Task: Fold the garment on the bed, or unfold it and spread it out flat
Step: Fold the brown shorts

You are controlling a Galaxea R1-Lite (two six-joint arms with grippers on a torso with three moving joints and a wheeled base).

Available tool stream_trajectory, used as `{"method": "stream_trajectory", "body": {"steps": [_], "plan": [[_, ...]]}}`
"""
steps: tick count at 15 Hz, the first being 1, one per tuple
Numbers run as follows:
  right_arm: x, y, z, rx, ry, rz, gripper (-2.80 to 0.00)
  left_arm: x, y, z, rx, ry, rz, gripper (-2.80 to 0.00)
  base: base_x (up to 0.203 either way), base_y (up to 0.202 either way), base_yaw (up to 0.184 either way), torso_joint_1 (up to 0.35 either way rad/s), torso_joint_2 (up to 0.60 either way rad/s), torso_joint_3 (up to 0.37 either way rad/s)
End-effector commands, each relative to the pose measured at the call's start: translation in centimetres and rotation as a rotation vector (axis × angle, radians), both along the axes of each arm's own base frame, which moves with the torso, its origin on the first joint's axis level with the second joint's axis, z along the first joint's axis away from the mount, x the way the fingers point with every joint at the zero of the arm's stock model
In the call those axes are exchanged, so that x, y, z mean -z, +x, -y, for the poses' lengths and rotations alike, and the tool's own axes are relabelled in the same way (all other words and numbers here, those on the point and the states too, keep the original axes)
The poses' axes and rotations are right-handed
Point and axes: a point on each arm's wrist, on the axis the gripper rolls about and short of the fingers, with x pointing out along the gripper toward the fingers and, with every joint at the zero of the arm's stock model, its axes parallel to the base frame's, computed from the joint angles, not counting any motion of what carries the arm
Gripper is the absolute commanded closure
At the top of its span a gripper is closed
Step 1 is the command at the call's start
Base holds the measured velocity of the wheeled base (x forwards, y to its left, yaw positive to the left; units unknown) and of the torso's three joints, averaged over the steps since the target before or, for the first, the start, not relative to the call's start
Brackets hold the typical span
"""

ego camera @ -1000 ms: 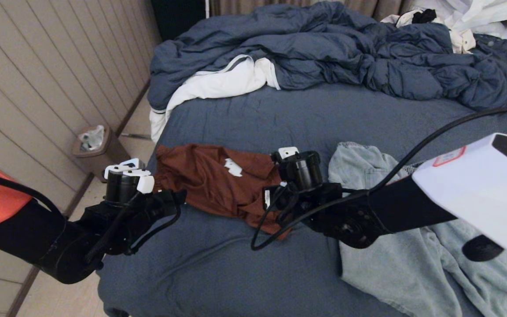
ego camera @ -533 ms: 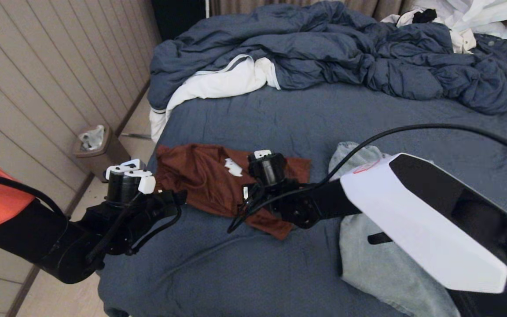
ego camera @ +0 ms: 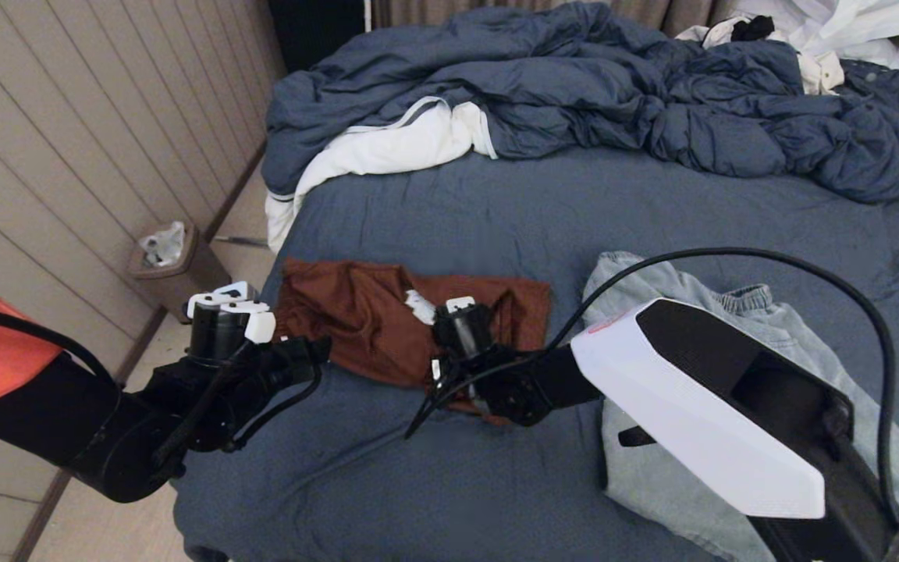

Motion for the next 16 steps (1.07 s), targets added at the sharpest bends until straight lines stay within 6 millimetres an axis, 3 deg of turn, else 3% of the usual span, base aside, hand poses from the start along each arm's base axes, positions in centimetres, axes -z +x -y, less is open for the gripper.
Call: {"method": "stream_trajectory", "body": {"steps": [1,4,6,11,16], "plan": [[-0.6,-3.0,1.2,-0.019,-0.039,-0.059,0.0,-0.6,-0.1,-0.1,-0.005,-0.009,0.019,-2.8,0.0,0.0,0.0,0.0,0.0,0.0],[-0.1,-6.5,2.9,-0.042,-0.085,-0.137,0.0,-0.6,-0.1,-0.1,-0.005,-0.008,0.022,-2.8,0.0,0.0,0.0,0.0,0.0,0.0],[-1.2,-7.3,3.5,-0.044,-0.043,-0.085,0.0,-0.7,-0.2,-0.1,-0.005,-0.008,0.022,-2.8,0.0,0.0,0.0,0.0,0.0,0.0],[-3.2,-4.0,3.1,-0.004,0.036,0.028,0.0,-0.6,-0.1,-0.1,-0.006,-0.01,0.022,-2.8,0.0,0.0,0.0,0.0,0.0,0.0],[-2.1,-1.2,1.4,-0.001,0.032,0.044,0.0,-0.7,-0.2,-0.1,-0.006,-0.01,0.022,-2.8,0.0,0.0,0.0,0.0,0.0,0.0]]}}
